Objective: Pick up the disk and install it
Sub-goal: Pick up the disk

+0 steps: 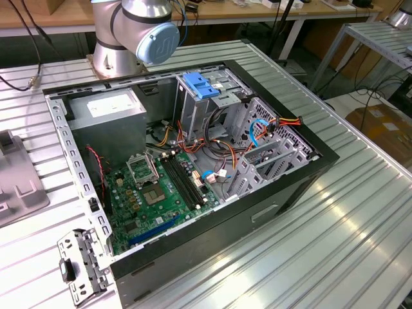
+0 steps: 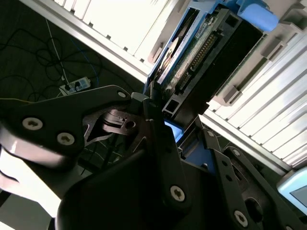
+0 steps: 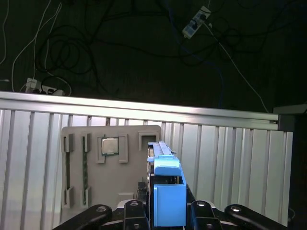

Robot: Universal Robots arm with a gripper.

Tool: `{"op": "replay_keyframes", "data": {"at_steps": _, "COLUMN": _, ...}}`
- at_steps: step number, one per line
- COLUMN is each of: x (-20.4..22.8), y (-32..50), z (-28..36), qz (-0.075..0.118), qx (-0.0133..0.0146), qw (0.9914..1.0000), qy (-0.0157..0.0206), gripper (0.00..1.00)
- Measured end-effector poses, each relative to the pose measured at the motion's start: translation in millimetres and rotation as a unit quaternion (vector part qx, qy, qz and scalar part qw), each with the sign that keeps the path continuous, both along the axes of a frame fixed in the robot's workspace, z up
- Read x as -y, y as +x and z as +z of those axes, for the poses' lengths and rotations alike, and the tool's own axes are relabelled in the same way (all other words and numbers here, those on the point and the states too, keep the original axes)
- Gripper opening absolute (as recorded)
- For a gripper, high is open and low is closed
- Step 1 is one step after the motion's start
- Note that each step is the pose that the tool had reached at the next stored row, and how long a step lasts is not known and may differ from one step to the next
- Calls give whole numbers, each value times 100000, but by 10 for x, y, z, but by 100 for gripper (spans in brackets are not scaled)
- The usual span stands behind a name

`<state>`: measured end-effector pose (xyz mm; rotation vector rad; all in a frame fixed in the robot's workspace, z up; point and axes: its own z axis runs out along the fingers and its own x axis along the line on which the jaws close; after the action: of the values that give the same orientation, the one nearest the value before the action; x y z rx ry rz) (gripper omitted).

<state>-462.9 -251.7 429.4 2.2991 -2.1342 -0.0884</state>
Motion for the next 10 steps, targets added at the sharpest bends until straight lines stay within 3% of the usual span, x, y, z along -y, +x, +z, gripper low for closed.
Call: {"op": "replay_keyframes", "data": {"at_steps": 10, "x": 0, "y": 0, "z": 93, "qz": 0, "qx": 3, "qw": 100000, "qy": 0, "gripper": 37}}
